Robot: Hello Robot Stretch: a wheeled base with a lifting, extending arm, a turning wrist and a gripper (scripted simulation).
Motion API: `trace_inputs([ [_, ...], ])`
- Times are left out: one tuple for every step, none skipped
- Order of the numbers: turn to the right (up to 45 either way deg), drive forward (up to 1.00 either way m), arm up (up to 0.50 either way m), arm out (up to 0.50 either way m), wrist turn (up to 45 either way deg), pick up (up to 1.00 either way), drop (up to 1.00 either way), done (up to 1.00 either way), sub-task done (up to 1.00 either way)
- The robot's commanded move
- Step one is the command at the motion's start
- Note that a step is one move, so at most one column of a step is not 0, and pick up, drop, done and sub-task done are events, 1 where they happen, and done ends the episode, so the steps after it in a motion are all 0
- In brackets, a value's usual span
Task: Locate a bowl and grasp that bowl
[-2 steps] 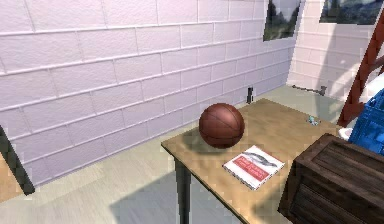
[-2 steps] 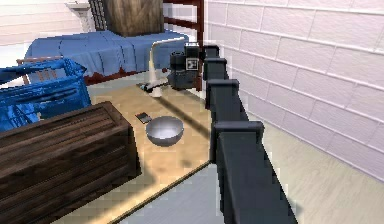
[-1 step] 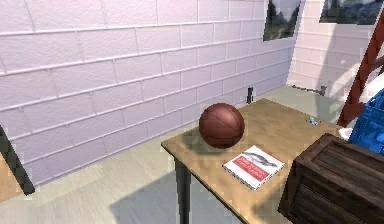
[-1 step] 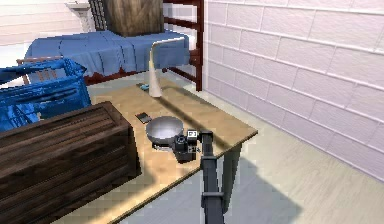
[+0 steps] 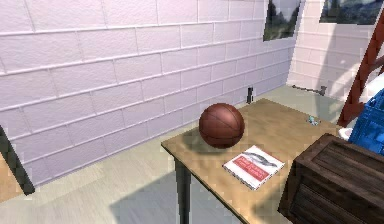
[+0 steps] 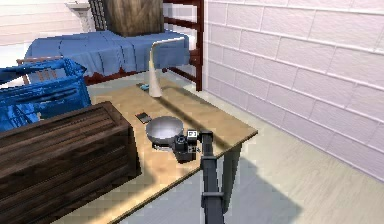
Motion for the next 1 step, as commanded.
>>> trace_inputs([
  [0.0, 0.00, 0.10, 0.00, 0.0, 0.00, 0.00, 0.00, 0.00],
])
